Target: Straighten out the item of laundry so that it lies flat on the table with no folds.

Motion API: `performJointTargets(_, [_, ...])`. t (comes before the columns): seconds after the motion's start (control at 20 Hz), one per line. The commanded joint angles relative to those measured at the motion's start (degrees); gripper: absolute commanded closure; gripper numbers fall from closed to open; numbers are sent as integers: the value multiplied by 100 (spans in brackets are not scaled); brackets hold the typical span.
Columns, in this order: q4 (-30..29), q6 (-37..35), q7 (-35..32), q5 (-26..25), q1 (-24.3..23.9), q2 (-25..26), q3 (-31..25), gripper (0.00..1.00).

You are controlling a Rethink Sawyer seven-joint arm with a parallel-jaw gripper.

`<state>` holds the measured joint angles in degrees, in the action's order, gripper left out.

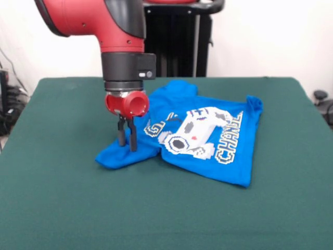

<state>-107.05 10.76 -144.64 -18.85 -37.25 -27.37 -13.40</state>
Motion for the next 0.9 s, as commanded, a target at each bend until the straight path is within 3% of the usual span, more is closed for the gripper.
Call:
performJointTargets(0.05, [26,-816,-494,411,257,296,-400,0])
performJointTargets(0.4, [393,-978,-455,722,639,354,142,0])
performJointTargets(0.7, [805,-869,-430,1128,1436,405,1171,0])
performJointTargets(0.9, [879,-846,-415,1297,1657,339,1540,0])
